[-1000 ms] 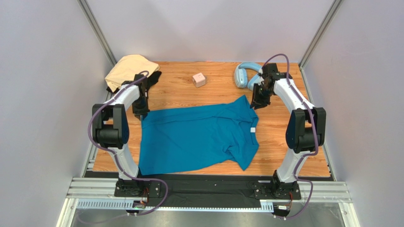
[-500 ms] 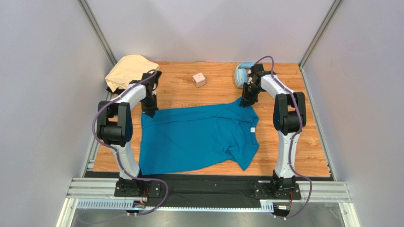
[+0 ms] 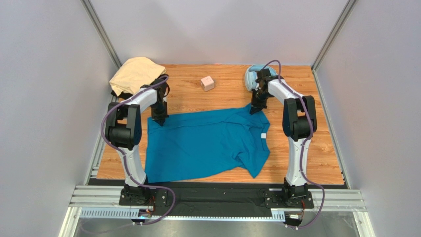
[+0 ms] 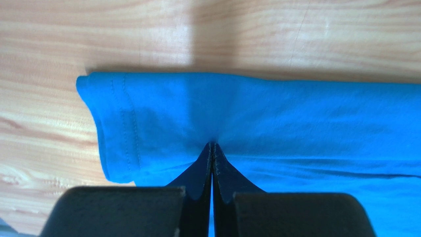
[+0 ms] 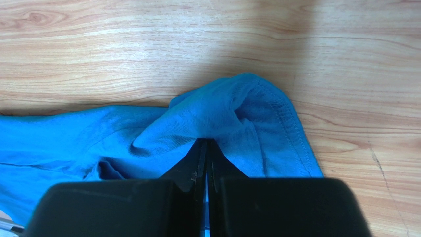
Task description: Fold and stack the t-shirts
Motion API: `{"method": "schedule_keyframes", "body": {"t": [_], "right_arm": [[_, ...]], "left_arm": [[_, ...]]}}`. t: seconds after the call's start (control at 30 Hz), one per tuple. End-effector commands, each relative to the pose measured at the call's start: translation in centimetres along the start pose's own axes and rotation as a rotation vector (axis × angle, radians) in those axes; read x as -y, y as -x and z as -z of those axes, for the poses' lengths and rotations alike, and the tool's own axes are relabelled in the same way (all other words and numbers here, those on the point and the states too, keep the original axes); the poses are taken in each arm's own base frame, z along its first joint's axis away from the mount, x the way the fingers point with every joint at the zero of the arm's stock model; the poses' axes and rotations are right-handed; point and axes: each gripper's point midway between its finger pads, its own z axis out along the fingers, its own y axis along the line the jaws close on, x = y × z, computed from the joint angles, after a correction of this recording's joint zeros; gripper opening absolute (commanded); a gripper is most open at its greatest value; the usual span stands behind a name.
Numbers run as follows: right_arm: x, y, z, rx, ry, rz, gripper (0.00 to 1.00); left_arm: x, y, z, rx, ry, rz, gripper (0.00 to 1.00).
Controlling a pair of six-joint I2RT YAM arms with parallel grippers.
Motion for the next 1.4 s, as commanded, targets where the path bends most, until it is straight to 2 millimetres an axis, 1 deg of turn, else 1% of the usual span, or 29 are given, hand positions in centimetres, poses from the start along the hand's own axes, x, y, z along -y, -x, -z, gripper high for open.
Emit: {"method": "schedule_keyframes", "body": {"t": [0.0, 0.03, 0.07, 0.13, 0.2, 0.37, 0.43, 0.5, 0.57, 0.6, 0.73, 0.8, 0.83, 0.87, 0.9, 0.93, 1.0, 1.07, 1.2, 1.27, 1.37], "right_arm": [[1.1, 0.1, 1.8, 0.012, -0.058, -0.001, 0.01], [0.8, 0.6, 2.2, 0.017, -0.052, -0.001, 0.00], [0.9, 0.3, 2.3, -0.005, -0.058, -0.005, 0.00], [0.5, 0.6, 3.0, -0.003, -0.055, 0.000, 0.00], [0.7, 0.9, 3.4, 0.004, -0.066, 0.002, 0.00], [2.1, 1.0, 3.9, 0.000, -0.075, -0.038, 0.00], [2.6, 0.9, 4.0, -0.008, -0.066, -0.045, 0.00], [2.6, 0.9, 4.3, -0.001, -0.053, -0.048, 0.00], [2.1, 1.4, 5.3, 0.040, -0.035, -0.038, 0.00], [1.9, 1.6, 5.6, 0.050, -0.027, -0.039, 0.01], [0.7, 2.2, 5.9, 0.062, 0.019, -0.047, 0.01], [0.4, 2.2, 5.2, 0.046, 0.020, -0.046, 0.01], [0.1, 2.3, 5.2, 0.046, 0.022, -0.041, 0.00], [0.1, 2.3, 5.0, 0.038, 0.019, -0.041, 0.00], [0.1, 2.0, 4.3, 0.020, 0.015, -0.041, 0.00], [-0.2, 2.0, 4.2, 0.014, 0.013, -0.034, 0.00], [-0.2, 1.8, 3.5, -0.002, 0.007, -0.036, 0.00], [-0.1, 1.6, 3.1, -0.014, -0.014, -0.032, 0.00], [0.4, 0.8, 1.7, -0.052, -0.047, -0.034, 0.00], [0.6, 0.2, 0.9, -0.080, -0.061, -0.032, 0.00], [0.7, -1.0, 0.3, -0.136, -0.046, -0.026, 0.00]], "left_arm": [[-0.5, -0.4, 2.5, -0.014, 0.013, 0.008, 0.00], [-0.5, -0.3, 2.6, -0.019, 0.011, -0.008, 0.00], [-0.6, -0.2, 2.7, -0.020, 0.017, -0.014, 0.00], [-1.0, -0.3, 2.8, -0.035, 0.032, -0.029, 0.00], [-1.2, -0.3, 3.0, -0.048, 0.044, -0.031, 0.00], [-2.0, -0.1, 3.3, -0.064, 0.057, -0.037, 0.00], [-2.0, 0.0, 3.4, -0.064, 0.060, -0.043, 0.00], [-1.8, 0.3, 3.6, -0.059, 0.048, -0.039, 0.00], [-1.3, 0.8, 4.2, -0.046, 0.023, -0.033, 0.00], [-1.1, 1.3, 4.8, -0.030, 0.015, -0.023, 0.00], [-0.6, 2.4, 6.5, 0.012, -0.016, -0.004, 0.00], [-0.4, 2.6, 6.9, 0.025, -0.030, 0.000, 0.00], [-0.4, 2.6, 7.0, 0.024, -0.033, 0.002, 0.00], [-0.3, 2.6, 7.0, 0.022, -0.037, 0.003, 0.00], [-0.2, 2.5, 7.0, 0.018, -0.040, 0.006, 0.00], [-0.2, 2.4, 6.9, 0.016, -0.041, 0.010, 0.00], [-0.1, 2.1, 6.5, 0.003, -0.041, 0.009, 0.00], [0.1, 2.0, 5.9, -0.005, -0.039, 0.007, 0.00], [0.3, 1.1, 4.2, -0.058, -0.020, -0.006, 0.00], [0.3, 0.5, 3.4, -0.088, -0.002, -0.017, 0.00], [0.0, -0.1, 3.0, -0.098, 0.023, -0.018, 0.00]]}}
